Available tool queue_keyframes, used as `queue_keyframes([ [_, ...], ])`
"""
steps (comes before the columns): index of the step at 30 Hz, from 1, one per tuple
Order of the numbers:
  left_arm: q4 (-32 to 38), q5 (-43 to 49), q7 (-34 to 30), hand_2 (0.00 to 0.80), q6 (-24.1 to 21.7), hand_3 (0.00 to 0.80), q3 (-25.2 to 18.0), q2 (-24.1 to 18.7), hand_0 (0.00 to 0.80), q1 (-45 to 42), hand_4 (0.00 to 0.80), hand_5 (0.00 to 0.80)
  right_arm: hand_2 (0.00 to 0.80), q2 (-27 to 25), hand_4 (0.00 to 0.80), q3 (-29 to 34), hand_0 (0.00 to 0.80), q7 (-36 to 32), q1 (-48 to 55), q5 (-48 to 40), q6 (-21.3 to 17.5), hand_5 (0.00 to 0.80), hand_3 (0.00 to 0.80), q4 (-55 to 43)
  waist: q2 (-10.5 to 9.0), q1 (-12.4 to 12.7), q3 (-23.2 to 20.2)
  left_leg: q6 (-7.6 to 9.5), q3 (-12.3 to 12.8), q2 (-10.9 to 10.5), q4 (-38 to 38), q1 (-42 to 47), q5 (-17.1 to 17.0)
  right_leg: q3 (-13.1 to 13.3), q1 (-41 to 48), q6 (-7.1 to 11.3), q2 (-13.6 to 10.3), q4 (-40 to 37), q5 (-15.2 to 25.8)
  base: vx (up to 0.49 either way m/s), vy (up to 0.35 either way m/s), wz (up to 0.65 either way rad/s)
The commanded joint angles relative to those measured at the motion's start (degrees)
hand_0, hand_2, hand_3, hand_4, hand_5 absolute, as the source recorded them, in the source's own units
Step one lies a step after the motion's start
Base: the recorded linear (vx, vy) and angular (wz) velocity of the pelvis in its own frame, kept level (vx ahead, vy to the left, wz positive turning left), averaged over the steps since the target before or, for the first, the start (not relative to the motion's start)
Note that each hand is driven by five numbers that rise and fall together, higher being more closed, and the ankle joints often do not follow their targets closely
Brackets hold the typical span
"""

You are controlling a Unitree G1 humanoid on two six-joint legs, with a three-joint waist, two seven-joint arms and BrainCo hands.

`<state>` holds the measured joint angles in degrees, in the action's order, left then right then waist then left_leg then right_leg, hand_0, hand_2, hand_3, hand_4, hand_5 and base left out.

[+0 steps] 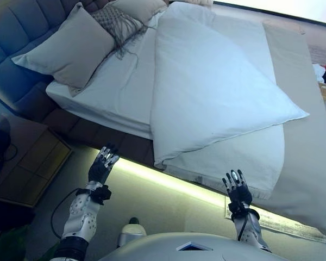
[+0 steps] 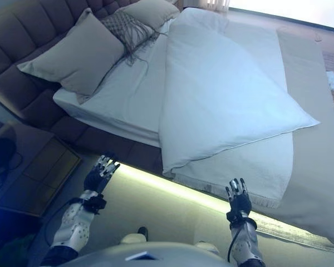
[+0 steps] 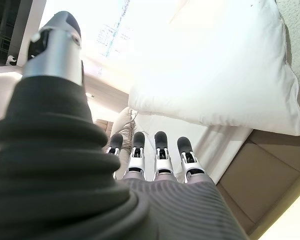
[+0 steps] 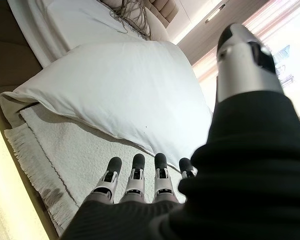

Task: Make the bed neatly

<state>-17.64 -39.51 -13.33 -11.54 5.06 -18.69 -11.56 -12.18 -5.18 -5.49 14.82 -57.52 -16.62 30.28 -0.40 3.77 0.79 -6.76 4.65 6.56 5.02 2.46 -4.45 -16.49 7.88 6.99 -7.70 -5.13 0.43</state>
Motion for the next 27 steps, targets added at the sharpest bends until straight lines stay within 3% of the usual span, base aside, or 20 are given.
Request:
queue_keyframes([
  [1, 2.1, 0.4, 0.0, 0.000, -2.1, 0.000, -0.4, -2.1, 0.000, 2.9, 0.000, 0.000, 0.000, -1.1, 0.000, 0.9, 0.000, -0.6, -2.1, -0.4, -2.3, 0.000, 0.000, -3.9, -1.08, 0.2, -0.1, 4.82, 4.0, -3.8, 0.0, 2.7, 4.4, 0.5, -2.5, 0.32, 0.6, 0.4, 2.5, 0.000, 0.000, 0.00],
  [27, 2.1, -0.2, -1.2, 0.000, -2.9, 0.000, -0.7, -1.8, 0.000, 2.5, 0.000, 0.000, 0.000, -0.9, 0.000, 0.7, 0.000, -0.3, -1.9, 0.1, -1.9, 0.000, 0.000, -4.1, -1.25, 0.1, 0.3, 4.93, 4.5, -3.7, -0.6, 3.0, 4.5, 0.8, -2.6, 0.22, 0.2, 0.8, 2.4, 0.000, 0.000, 0.00],
])
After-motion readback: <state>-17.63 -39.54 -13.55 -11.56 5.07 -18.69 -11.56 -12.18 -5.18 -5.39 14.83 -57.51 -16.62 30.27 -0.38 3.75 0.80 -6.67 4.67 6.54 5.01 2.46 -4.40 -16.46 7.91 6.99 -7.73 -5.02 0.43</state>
